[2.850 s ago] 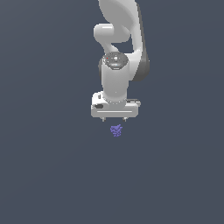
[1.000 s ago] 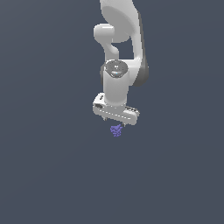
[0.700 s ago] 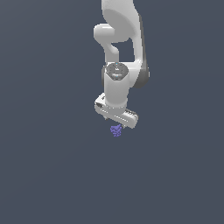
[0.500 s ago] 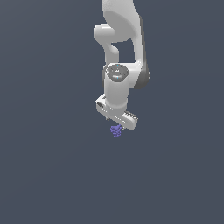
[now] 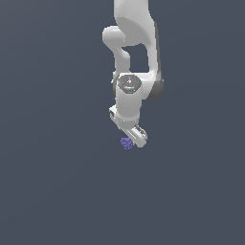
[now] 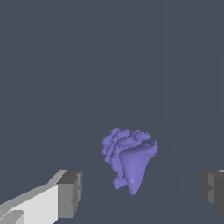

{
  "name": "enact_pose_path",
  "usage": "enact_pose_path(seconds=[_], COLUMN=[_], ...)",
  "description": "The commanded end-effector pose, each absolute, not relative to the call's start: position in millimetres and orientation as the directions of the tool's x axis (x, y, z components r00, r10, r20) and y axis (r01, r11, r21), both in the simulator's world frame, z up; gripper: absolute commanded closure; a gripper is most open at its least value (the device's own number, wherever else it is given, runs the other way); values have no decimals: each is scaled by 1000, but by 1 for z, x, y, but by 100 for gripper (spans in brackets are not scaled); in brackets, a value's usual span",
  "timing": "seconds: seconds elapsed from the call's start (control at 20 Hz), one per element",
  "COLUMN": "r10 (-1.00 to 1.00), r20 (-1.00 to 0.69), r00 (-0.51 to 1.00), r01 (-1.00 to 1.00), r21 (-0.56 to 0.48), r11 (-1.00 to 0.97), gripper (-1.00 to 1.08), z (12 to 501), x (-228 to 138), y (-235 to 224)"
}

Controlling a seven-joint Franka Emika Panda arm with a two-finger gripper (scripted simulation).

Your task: Pick up the object and move it to a goal position.

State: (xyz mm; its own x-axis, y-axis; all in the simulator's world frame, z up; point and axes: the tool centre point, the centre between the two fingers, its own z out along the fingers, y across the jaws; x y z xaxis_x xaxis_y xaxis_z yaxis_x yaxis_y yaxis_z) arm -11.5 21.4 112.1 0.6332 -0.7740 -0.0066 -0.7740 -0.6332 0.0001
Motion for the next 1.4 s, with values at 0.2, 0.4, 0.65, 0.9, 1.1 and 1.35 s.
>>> enact_pose_path(seconds=[0.2,0.4,0.65,0.9,1.1,1.35], r10=[-875,-919,-951,-968,-973,-973], r20=[-5,-4,-2,-1,0,0], r00=[485,395,308,251,230,231], r01=[-875,-919,-951,-968,-973,-973], r21=[1,1,1,0,0,0], r11=[-485,-395,-308,-251,-230,-231], gripper=[-92,-92,-92,-92,-92,-92], z=[104,99,95,92,91,90], x=[-12,-13,-13,-14,-14,-14], y=[23,24,25,26,26,26])
